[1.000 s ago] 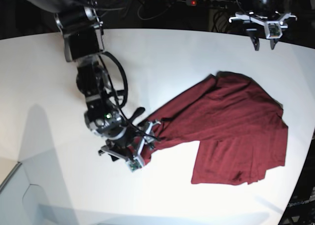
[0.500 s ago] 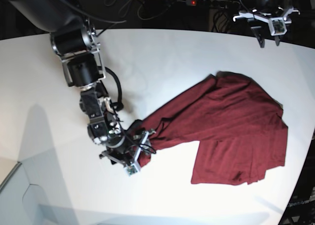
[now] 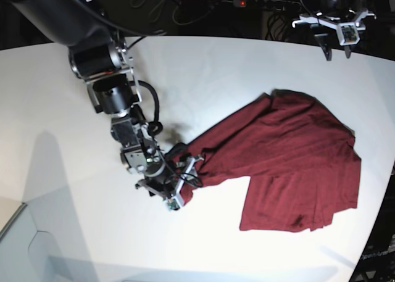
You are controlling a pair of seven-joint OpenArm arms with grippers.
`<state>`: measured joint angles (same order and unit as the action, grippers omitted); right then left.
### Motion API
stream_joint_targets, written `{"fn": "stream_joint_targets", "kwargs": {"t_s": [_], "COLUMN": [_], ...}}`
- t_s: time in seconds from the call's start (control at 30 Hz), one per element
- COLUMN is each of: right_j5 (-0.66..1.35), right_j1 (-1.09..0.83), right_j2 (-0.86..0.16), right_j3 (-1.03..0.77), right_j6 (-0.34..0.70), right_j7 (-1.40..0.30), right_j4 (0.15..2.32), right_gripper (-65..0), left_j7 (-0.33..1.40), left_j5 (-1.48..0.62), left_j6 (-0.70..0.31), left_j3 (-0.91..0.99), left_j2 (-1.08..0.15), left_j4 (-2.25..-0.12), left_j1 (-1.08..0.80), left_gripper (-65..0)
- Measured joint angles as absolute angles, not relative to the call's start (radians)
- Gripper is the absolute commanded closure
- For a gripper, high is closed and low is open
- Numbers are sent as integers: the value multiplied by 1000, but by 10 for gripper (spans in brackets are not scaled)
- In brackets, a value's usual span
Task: Layout the t-shirt on the table in an organized manner, then fold the t-shirt properly
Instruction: 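Lift the grasped shirt edge with the right gripper and pull it outward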
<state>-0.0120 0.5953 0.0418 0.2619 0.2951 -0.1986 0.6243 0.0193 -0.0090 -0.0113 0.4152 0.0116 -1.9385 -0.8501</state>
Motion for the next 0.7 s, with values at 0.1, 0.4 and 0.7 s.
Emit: {"fn": "stream_joint_targets", "kwargs": {"t_s": [0.1, 0.4, 0.7], "right_j5": [-11, -9, -13], "right_j1": [596, 523, 351], "right_j2": [42, 42, 36], "right_j3": [262, 262, 261], "right_j6": [295, 294, 297], "right_j7": [-196, -199, -353], "right_j4": [625, 929, 1424], "right_gripper": [-185, 0, 0], "left_j7": [20, 26, 26], "left_j5": [-9, -9, -9], "left_j6": [-11, -11, -11], "left_j3": [415, 416, 416], "left_j2": [12, 12, 12], "left_j4": [-1938, -1937, -1937], "left_j1": [-849, -831, -815], "left_gripper": [-271, -270, -271]}}
